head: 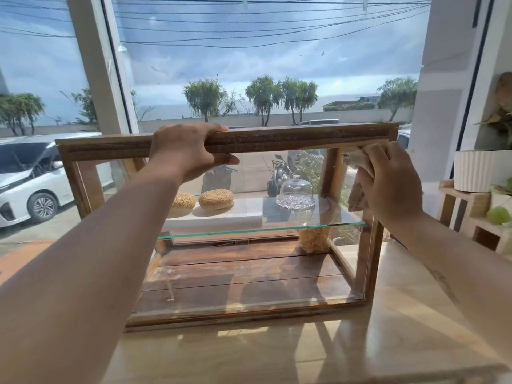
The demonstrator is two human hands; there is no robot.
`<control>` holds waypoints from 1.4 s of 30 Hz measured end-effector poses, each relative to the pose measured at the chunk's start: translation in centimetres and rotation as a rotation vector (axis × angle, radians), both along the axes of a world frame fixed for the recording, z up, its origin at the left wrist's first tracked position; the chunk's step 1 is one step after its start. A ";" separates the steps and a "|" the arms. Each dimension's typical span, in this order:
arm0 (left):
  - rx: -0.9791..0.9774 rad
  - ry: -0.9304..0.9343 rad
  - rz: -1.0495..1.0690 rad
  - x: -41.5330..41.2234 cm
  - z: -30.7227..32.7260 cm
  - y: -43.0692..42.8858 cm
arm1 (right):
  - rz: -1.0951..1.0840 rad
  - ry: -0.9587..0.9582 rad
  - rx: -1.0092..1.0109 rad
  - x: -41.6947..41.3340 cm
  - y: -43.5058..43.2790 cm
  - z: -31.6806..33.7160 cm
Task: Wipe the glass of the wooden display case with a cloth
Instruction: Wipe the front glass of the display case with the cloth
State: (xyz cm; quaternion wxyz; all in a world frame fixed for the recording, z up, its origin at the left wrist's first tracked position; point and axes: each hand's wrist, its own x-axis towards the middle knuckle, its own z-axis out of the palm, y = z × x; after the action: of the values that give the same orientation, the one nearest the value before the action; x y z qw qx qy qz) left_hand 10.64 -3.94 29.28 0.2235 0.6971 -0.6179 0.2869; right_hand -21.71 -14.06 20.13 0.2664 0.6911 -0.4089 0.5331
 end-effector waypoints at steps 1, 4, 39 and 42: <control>-0.003 0.000 0.000 0.0 0.0 0.0 | 0.040 0.041 -0.018 0.8 0.1 -0.1; -0.007 0.002 -0.002 0.0 0.1 0.0 | 0.105 0.148 -0.050 3.8 0.4 0.1; -0.027 -0.004 -0.022 -0.1 0.1 0.3 | 0.238 0.024 -0.009 10.9 2.7 -0.3; -0.018 -0.015 -0.016 0.0 0.0 0.1 | 0.233 0.042 0.016 12.0 3.0 -1.0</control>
State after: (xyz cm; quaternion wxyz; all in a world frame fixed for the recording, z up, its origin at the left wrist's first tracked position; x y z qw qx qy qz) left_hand 10.65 -3.86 29.32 0.2275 0.6878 -0.6226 0.2958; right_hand -9.72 -11.09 19.17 0.2055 0.7472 -0.3243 0.5425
